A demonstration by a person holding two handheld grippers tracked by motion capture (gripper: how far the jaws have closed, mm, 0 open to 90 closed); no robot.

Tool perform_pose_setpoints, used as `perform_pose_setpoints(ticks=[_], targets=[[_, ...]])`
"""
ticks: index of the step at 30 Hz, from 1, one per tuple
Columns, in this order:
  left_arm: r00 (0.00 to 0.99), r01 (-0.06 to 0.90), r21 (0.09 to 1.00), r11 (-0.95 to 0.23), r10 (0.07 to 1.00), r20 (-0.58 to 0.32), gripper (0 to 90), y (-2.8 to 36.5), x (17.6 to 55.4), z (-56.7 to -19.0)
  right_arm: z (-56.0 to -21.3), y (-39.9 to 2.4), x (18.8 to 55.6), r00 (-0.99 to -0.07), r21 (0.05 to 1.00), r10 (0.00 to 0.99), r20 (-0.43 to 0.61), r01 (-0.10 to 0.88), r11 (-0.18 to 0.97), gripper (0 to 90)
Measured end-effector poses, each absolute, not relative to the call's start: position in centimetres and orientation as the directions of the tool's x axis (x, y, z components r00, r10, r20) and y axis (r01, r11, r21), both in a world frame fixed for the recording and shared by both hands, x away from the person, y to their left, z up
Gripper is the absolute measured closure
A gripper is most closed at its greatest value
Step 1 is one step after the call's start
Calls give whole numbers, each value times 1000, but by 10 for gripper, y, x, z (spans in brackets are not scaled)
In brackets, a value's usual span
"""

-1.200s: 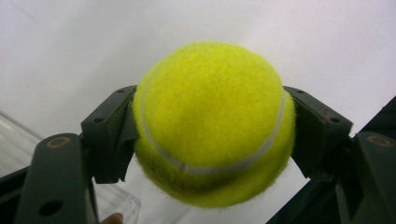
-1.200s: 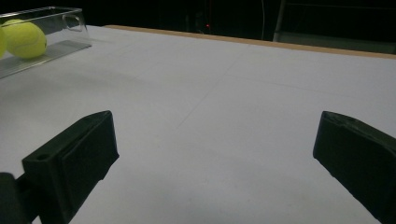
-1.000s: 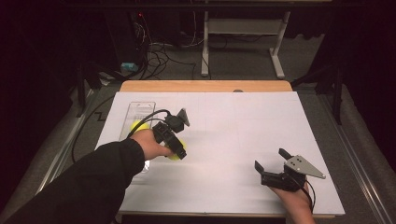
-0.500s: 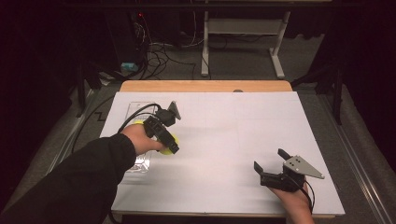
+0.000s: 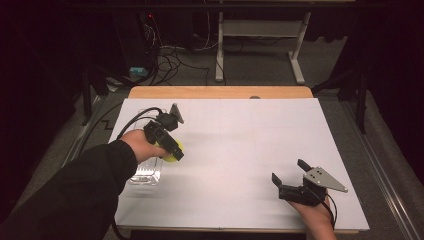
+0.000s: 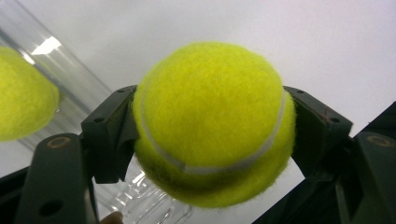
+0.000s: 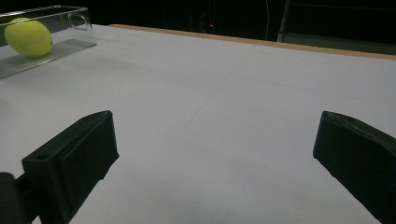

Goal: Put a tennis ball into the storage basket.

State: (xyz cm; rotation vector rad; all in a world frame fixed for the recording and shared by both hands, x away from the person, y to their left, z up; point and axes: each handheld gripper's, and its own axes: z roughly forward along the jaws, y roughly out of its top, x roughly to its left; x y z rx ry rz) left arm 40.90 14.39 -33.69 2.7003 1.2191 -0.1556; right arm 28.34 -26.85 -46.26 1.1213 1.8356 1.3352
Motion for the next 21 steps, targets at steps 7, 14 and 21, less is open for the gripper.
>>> perform_pose_setpoints(ticks=[7,14,21], targets=[[641,767,98,-634,752,-152,266,158,412,-338,-463,-268,283,-464,949,886,7,283,141,0],[627,779,104,-618,765,-151,266,169,412,-338,-463,-268,283,-465,948,885,4,283,144,0],[610,793,93,-603,779,-149,266,181,414,-340,-462,-268,283,-467,949,884,2,280,146,0]])
